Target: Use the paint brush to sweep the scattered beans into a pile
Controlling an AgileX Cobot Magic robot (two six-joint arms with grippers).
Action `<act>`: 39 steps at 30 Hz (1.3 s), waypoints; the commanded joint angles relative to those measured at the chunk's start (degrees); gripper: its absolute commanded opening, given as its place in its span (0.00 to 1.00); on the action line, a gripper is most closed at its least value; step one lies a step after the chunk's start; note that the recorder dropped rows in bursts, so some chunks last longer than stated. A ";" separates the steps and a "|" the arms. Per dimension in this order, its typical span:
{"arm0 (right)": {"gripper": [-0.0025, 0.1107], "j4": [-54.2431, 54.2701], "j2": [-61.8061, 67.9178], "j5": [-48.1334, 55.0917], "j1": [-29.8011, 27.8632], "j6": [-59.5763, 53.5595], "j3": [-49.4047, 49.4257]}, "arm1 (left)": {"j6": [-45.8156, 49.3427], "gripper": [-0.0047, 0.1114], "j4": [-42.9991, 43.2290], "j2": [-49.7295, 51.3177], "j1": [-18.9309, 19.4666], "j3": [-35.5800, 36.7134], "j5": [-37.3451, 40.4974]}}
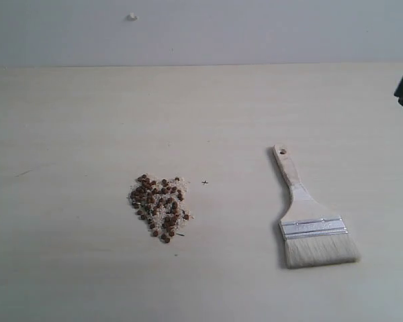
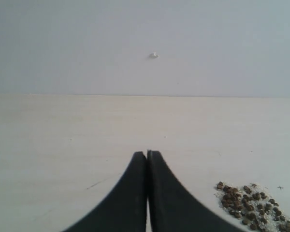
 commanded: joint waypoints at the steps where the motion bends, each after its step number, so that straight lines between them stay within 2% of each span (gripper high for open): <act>1: 0.02 -0.19 -12.92 5.45 -0.10 -0.22 6.32 | 0.10 0.04 -0.33 -0.16 0.14 0.11 -0.13; 7: 0.02 -0.19 -27.86 7.10 -0.10 -0.22 12.83 | 0.10 0.04 -0.33 -0.16 0.14 0.11 -0.13; 12: 0.02 -0.19 -34.07 7.45 -0.10 0.27 13.09 | 0.10 0.04 -0.33 -0.16 0.14 0.11 -0.13; 20: 0.02 -0.19 -36.68 7.69 0.16 0.28 13.09 | 0.10 0.04 -0.33 -0.16 0.14 0.11 -0.13; 23: 0.02 -0.19 -36.81 7.10 3.04 0.28 13.09 | 0.10 0.04 -0.33 -0.16 0.14 0.11 -0.13; 26: 0.02 -0.19 -36.81 7.35 3.57 0.03 13.09 | 0.10 0.04 -0.33 -0.16 0.14 0.11 -0.13; 33: 0.02 -0.19 -37.06 -7.45 3.46 -14.13 13.09 | 0.10 0.04 -0.33 -0.16 0.14 0.11 -0.13; 39: 0.02 -0.19 -42.36 -14.63 3.38 -17.16 13.74 | 0.10 0.04 -0.33 -0.16 0.14 0.11 -0.13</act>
